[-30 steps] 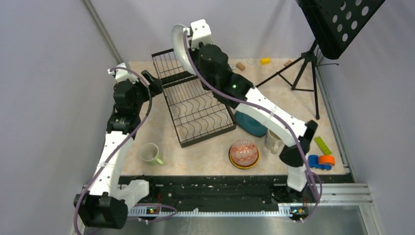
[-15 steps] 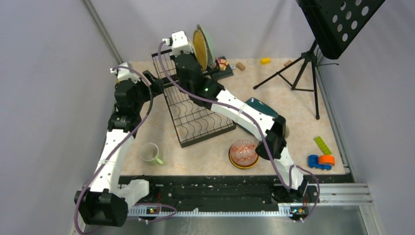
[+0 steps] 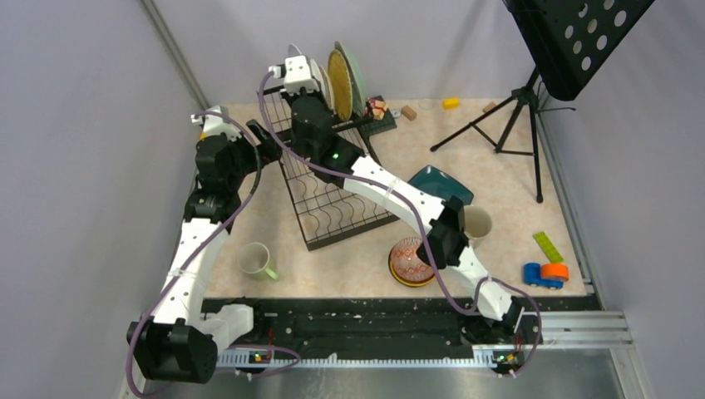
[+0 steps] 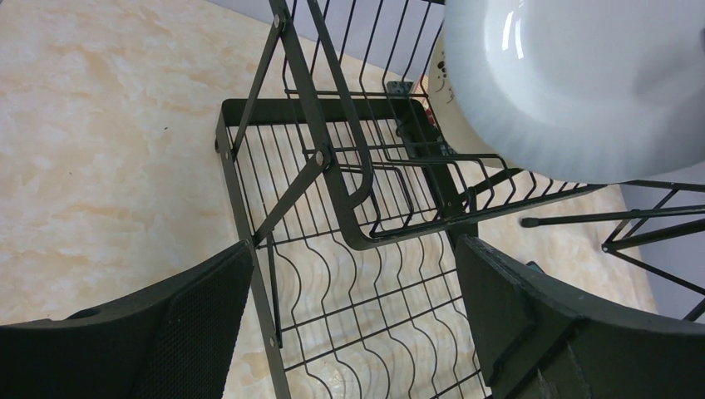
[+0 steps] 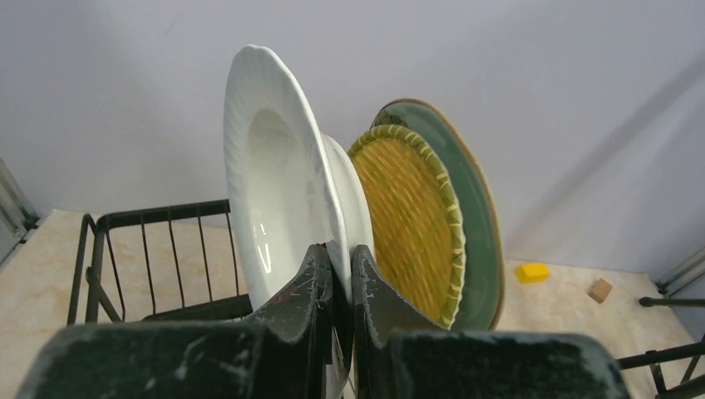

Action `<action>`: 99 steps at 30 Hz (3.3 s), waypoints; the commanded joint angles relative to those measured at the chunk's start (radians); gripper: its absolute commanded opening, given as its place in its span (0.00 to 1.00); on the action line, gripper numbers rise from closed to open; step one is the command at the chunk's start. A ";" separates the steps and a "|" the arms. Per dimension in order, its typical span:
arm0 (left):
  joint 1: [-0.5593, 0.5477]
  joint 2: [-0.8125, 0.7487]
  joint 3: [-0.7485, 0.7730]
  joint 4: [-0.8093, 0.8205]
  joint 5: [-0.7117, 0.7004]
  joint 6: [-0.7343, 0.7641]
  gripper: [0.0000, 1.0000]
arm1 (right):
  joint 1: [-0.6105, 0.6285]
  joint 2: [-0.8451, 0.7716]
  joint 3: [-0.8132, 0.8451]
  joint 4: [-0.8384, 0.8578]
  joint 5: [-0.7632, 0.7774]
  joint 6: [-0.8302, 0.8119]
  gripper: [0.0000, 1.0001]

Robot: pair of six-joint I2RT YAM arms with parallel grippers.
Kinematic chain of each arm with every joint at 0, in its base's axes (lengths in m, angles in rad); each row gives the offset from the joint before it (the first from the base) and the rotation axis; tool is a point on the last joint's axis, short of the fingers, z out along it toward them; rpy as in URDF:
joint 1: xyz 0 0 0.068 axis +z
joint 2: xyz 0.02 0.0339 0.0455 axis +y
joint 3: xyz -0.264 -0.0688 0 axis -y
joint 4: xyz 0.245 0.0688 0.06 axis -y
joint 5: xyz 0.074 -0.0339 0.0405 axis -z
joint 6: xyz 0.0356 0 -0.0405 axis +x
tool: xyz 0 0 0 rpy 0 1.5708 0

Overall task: Load the mixed dishes into the dish rack
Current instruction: Insert the plate into the dish rack.

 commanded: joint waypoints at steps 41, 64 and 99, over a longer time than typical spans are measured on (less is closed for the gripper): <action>0.007 0.003 0.000 0.050 0.016 -0.011 0.95 | -0.049 0.011 -0.005 -0.038 -0.114 0.193 0.02; 0.007 -0.001 -0.009 0.046 0.016 -0.012 0.95 | -0.048 -0.086 -0.012 -0.136 -0.228 0.271 0.39; 0.007 -0.021 0.010 0.004 0.008 0.032 0.99 | -0.124 -0.653 -0.629 -0.062 -0.431 0.415 0.42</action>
